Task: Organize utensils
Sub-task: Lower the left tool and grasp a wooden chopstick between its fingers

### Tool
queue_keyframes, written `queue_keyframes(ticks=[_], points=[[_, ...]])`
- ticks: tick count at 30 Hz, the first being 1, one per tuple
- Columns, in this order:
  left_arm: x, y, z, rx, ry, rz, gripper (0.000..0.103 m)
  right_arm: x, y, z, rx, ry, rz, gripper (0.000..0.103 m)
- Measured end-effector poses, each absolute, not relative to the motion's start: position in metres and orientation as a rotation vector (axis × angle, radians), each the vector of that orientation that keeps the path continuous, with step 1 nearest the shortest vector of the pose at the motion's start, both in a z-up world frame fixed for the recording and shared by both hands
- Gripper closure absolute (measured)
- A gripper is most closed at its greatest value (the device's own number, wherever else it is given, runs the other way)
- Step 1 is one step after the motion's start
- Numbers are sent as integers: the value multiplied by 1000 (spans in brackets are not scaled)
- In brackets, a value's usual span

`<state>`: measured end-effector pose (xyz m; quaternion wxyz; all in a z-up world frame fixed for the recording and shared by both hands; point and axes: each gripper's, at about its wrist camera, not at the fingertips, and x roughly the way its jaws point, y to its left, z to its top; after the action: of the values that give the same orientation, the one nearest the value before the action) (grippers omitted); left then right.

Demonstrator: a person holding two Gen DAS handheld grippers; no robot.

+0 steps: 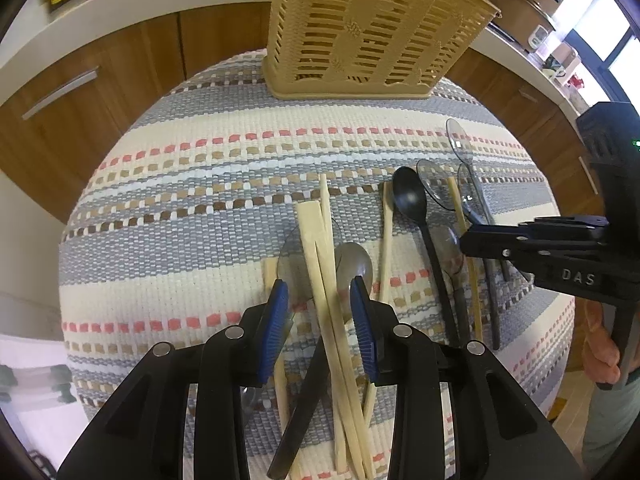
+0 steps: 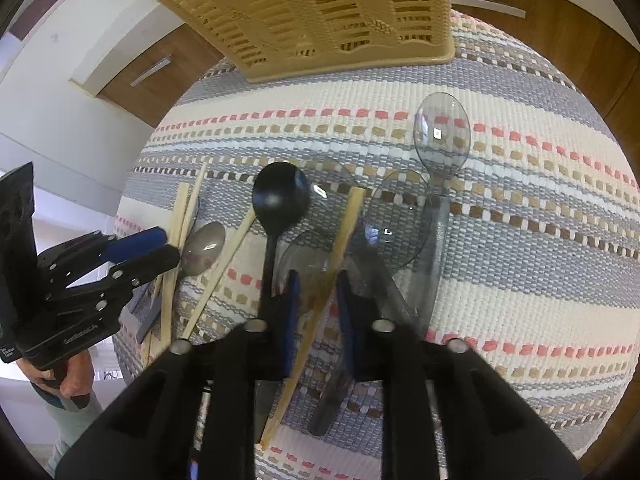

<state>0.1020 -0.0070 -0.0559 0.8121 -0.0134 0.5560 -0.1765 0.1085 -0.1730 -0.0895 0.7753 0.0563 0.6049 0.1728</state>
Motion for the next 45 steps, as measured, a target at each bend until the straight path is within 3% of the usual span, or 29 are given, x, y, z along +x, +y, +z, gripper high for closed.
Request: queue_keyframes(ticks=[5,7,9,19,29,32,34,36,45], points=[[104,-18,-57,8,1177,-354,73,104,-171,-88,108,1290,388,101],[103,-22,-56,19,1168,-355,90,101,-172,-87,112,1279,400,102],[101,-25,-55,10,1168,-367,92,98,-175,-84,115,1266,409,103],[84,-7,-28,-49,1040,-377,92,86,-191,-68,139,1200,419,103],[77,-4,-31,-62,1031,-415,92,98,-203,-83,268,1285,452,98],[76,-4,-32,-61,1026,-425,92,94,-203,-80,268,1250,435,93],[76,-2,-31,-67,1018,-432,92,89,-211,-76,296,1238,434,76],[77,0,-32,-79,1016,-439,92,86,-215,-72,292,1217,415,66],[79,0,-35,-90,1016,-454,92,101,-204,-89,279,1267,362,68]])
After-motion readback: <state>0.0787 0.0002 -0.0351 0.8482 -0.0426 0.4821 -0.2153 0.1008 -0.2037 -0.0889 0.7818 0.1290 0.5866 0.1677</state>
